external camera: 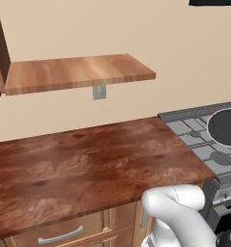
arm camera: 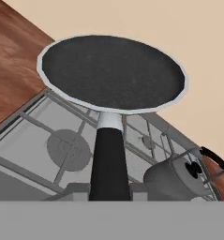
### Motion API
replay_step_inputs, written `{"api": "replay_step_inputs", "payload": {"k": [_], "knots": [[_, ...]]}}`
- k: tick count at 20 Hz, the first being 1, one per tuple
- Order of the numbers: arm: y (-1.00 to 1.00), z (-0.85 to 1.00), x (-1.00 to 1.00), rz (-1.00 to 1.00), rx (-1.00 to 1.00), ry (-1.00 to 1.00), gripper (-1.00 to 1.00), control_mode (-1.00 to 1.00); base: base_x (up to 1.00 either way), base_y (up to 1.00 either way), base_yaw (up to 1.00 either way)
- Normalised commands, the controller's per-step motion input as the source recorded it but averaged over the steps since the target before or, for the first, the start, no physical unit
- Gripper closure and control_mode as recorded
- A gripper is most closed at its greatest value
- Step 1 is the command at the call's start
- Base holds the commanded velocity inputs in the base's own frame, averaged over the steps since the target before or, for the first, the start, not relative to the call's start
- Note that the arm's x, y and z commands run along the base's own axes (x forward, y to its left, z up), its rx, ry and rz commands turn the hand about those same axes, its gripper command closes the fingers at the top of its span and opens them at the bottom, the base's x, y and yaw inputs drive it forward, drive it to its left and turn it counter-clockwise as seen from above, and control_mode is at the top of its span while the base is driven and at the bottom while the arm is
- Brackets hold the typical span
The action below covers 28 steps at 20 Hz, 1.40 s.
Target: Pick the pan from the cabinet and place it on the stove. Then turn on the stove burner for the pan.
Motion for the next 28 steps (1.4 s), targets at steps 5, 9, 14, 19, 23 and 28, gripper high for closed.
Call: {"api": "replay_step_inputs", "payload": {"k": [5, 9, 14, 19, 23, 28], "knots": [[-0.19, -0.46, 0.04, 0.00, 0.00, 0.15, 1.00, -1.00, 0.00, 0.00, 0.00], [-0.21, -0.33, 0.12, 0.00, 0.01, 0.13, 1.00, -1.00, 0.00, 0.00, 0.00], [-0.25, -0.09, 0.14, 0.00, 0.03, 0.02, 1.00, -1.00, 0.00, 0.00, 0.00], [-0.13, -0.17, 0.11, 0.00, 0.03, 0.00, 1.00, -1.00, 0.00, 0.00, 0.00], [0.00, -0.27, 0.13, 0.02, 0.03, 0.00, 1.00, -1.00, 0.00, 0.00, 0.00], [0.00, -0.28, 0.17, 0.02, 0.03, 0.01, 1.00, -1.00, 0.00, 0.00, 0.00]]}}
